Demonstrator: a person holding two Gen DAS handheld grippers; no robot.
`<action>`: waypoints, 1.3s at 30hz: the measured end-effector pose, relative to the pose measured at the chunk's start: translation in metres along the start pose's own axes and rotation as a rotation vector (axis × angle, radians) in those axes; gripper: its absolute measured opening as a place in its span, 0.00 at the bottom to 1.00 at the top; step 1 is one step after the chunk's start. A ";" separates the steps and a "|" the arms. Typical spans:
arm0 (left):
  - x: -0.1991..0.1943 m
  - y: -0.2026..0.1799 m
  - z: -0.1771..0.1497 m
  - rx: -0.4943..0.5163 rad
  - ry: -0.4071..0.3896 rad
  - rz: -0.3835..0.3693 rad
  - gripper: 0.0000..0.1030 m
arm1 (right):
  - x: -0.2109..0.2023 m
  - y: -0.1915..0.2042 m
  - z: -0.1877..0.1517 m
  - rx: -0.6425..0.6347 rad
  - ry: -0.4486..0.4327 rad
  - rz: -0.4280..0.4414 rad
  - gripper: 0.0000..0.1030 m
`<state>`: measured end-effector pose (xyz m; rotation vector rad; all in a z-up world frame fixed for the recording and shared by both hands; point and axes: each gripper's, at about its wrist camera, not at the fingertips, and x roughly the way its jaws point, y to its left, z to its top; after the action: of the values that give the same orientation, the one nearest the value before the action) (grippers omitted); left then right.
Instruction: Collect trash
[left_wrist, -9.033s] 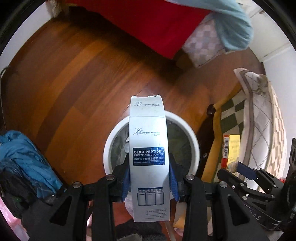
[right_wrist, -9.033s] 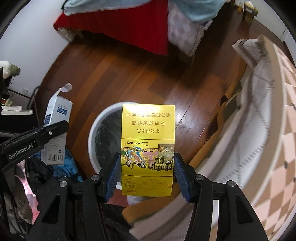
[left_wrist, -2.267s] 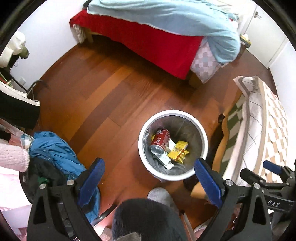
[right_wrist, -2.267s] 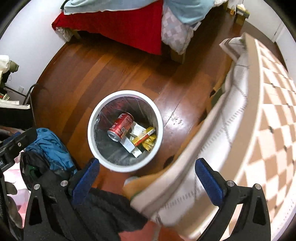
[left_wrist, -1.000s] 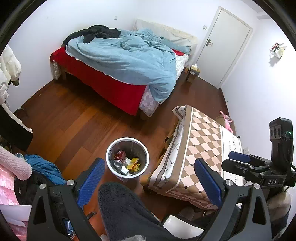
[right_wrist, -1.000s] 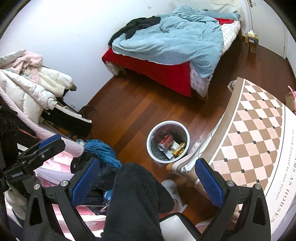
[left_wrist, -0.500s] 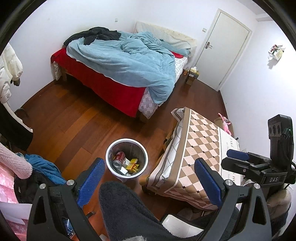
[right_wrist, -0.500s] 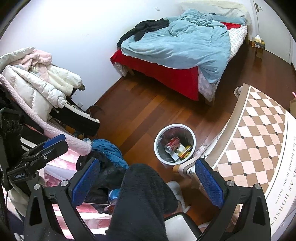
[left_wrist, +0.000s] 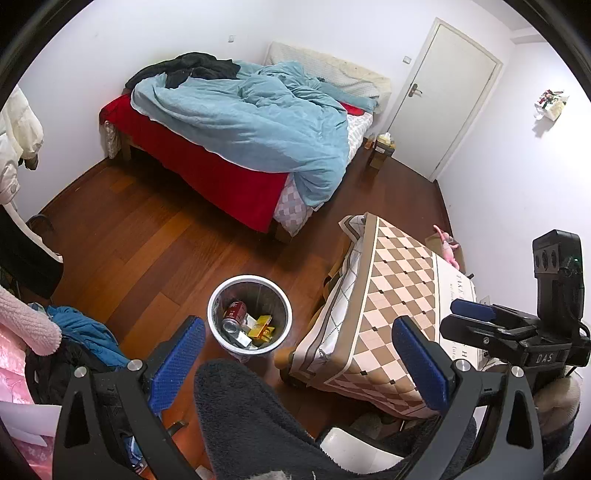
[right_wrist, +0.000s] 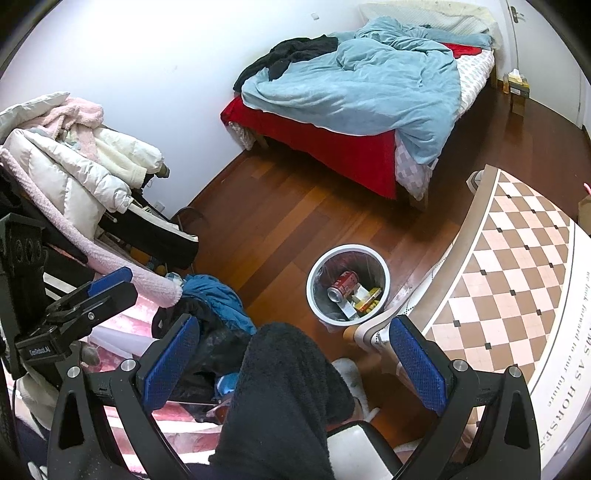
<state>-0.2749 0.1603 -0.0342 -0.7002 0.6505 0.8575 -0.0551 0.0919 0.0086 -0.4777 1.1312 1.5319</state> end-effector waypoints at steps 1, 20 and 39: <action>0.000 -0.001 0.001 0.002 0.000 0.001 1.00 | 0.001 0.000 0.000 0.001 0.000 -0.001 1.00; 0.000 -0.004 0.004 0.009 0.007 -0.005 1.00 | 0.001 0.000 -0.001 0.007 0.000 -0.002 1.00; 0.005 -0.005 0.007 0.029 0.018 -0.028 1.00 | -0.008 -0.003 0.000 0.000 -0.013 -0.005 1.00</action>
<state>-0.2666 0.1653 -0.0327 -0.6900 0.6669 0.8151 -0.0502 0.0873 0.0134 -0.4696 1.1194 1.5288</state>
